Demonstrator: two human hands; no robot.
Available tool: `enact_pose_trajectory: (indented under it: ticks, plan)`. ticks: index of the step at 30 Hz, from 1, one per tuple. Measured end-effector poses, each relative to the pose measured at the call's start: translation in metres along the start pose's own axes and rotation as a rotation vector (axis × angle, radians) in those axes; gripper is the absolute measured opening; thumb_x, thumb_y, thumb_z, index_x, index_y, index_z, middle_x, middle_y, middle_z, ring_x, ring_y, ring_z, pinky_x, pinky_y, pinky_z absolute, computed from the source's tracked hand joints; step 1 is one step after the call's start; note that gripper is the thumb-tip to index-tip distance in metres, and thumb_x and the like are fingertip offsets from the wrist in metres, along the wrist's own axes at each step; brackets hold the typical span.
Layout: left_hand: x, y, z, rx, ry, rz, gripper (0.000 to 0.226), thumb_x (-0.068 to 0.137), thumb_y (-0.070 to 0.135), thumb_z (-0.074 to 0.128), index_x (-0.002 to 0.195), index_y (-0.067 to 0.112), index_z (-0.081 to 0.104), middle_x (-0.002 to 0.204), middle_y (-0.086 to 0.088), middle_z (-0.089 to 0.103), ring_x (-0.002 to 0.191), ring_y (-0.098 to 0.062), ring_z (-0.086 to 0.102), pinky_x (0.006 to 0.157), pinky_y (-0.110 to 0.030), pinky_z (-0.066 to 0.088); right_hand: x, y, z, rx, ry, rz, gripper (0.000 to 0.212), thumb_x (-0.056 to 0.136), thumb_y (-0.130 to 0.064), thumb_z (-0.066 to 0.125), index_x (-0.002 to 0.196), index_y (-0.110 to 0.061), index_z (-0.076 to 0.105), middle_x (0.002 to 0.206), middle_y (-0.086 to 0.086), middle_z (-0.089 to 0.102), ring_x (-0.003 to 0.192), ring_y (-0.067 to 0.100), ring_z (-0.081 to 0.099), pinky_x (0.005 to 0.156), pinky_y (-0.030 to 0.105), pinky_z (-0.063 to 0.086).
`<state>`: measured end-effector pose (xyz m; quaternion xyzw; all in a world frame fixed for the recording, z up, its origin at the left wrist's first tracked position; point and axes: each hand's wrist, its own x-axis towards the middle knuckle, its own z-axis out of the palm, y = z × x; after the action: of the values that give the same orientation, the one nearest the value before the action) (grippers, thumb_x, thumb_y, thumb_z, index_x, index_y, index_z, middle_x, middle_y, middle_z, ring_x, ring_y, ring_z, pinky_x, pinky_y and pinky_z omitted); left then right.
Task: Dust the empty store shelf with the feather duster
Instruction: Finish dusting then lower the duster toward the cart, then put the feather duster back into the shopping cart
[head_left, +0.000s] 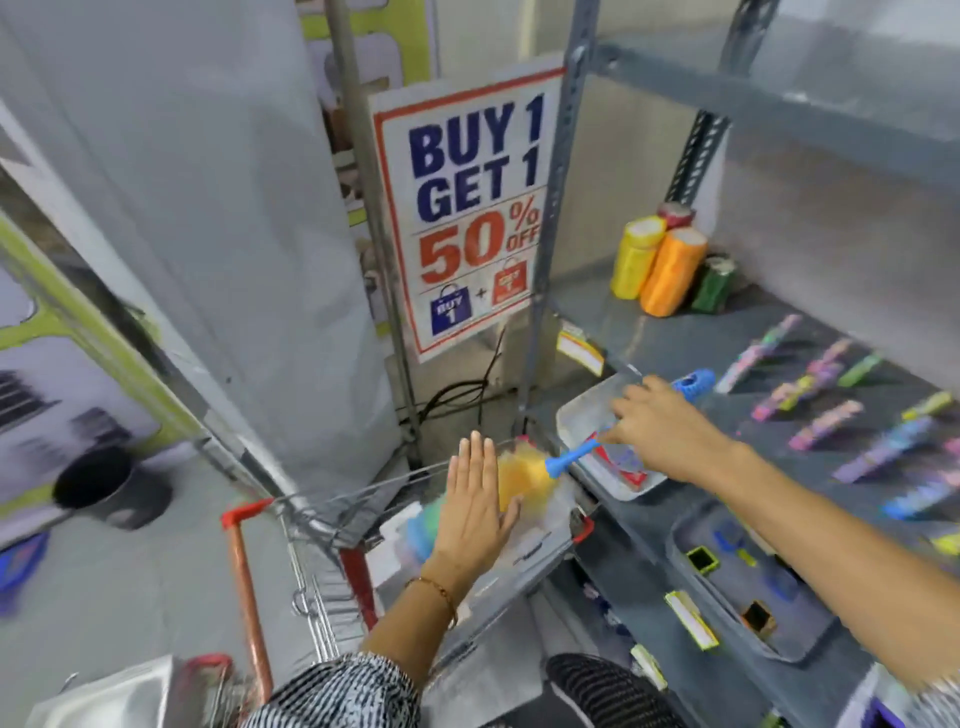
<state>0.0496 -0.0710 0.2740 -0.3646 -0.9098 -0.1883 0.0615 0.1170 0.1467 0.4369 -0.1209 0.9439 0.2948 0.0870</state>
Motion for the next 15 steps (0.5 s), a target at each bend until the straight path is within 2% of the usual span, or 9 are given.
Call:
enact_pose_trajectory:
  ticks: [2, 3, 5, 6, 8, 10, 12, 15]
  plan:
    - [-0.004, -0.025, 0.022, 0.013, -0.009, -0.041, 0.071, 0.090, 0.045, 0.036, 0.141, -0.002, 0.022, 0.145, -0.028, 0.033, 0.136, -0.035, 0.018, 0.113, -0.038, 0.004, 0.036, -0.032, 0.026, -0.004, -0.028, -0.069, 0.025, 0.072, -0.014, 0.065, 0.088, -0.031, 0.074, 0.081, -0.001, 0.066, 0.079, 0.025, 0.062, 0.070, 0.038, 0.046]
    - [-0.007, -0.036, 0.035, 0.011, -0.017, -0.056, 0.070, 0.090, 0.045, 0.036, 0.141, -0.002, 0.022, 0.145, -0.028, 0.033, 0.136, -0.035, 0.018, 0.113, -0.038, 0.005, 0.054, -0.051, 0.039, -0.021, -0.043, -0.084, 0.020, 0.073, -0.018, 0.066, 0.085, -0.031, 0.074, 0.080, -0.001, 0.066, 0.079, 0.023, 0.062, 0.070, 0.036, 0.044]
    - [-0.010, -0.054, 0.059, 0.003, -0.042, -0.077, 0.069, 0.090, 0.043, 0.036, 0.140, -0.002, 0.024, 0.144, -0.028, 0.034, 0.136, -0.035, 0.019, 0.112, -0.039, 0.006, 0.087, -0.087, 0.066, -0.027, -0.035, -0.079, 0.009, 0.053, -0.025, 0.079, 0.058, -0.030, 0.073, 0.061, -0.003, 0.063, 0.061, 0.019, 0.061, 0.063, 0.034, 0.039]
    - [-0.012, -0.064, 0.076, 0.005, -0.057, -0.085, 0.068, 0.090, 0.042, 0.036, 0.140, -0.002, 0.024, 0.144, -0.028, 0.034, 0.136, -0.035, 0.020, 0.112, -0.039, 0.007, 0.106, -0.109, 0.088, 0.030, -0.055, -0.105, 0.014, 0.043, -0.024, 0.083, 0.048, -0.026, 0.070, 0.055, -0.002, 0.062, 0.056, 0.020, 0.059, 0.063, 0.034, 0.036]
    - [-0.016, -0.081, 0.107, 0.024, -0.090, -0.093, 0.069, 0.089, 0.040, 0.038, 0.140, -0.005, 0.026, 0.144, -0.028, 0.035, 0.135, -0.038, 0.026, 0.113, -0.038, 0.006, 0.137, -0.149, 0.128, 0.081, -0.033, -0.138, 0.017, 0.041, -0.024, 0.085, 0.046, -0.021, 0.070, 0.056, 0.001, 0.065, 0.058, 0.023, 0.061, 0.065, 0.034, 0.043]
    - [-0.020, -0.094, 0.136, 0.054, -0.115, -0.096, 0.070, 0.089, 0.040, 0.037, 0.139, -0.007, 0.030, 0.144, -0.028, 0.035, 0.134, -0.041, 0.031, 0.113, -0.039, 0.006, 0.155, -0.182, 0.155, 0.078, -0.089, -0.158, 0.006, 0.067, -0.023, 0.075, 0.070, -0.018, 0.076, 0.080, 0.006, 0.071, 0.081, 0.026, 0.064, 0.078, 0.038, 0.049]
    - [-0.028, -0.104, 0.168, 0.086, -0.138, -0.111, 0.070, 0.091, 0.043, 0.033, 0.140, -0.008, 0.033, 0.146, -0.027, 0.032, 0.135, -0.040, 0.029, 0.113, -0.039, 0.008, 0.169, -0.214, 0.198, 0.086, -0.120, -0.161, 0.018, 0.087, -0.015, 0.056, 0.096, -0.012, 0.072, 0.103, 0.011, 0.067, 0.104, 0.031, 0.056, 0.094, 0.042, 0.041]
    - [-0.037, -0.115, 0.211, 0.129, -0.139, -0.089, 0.070, 0.093, 0.044, 0.030, 0.141, -0.008, 0.031, 0.148, -0.026, 0.029, 0.137, -0.039, 0.026, 0.112, -0.042, 0.010, 0.181, -0.241, 0.255, 0.127, -0.227, -0.165, 0.026, 0.089, -0.007, 0.047, 0.107, -0.009, 0.066, 0.116, 0.014, 0.062, 0.114, 0.032, 0.048, 0.101, 0.043, 0.033]
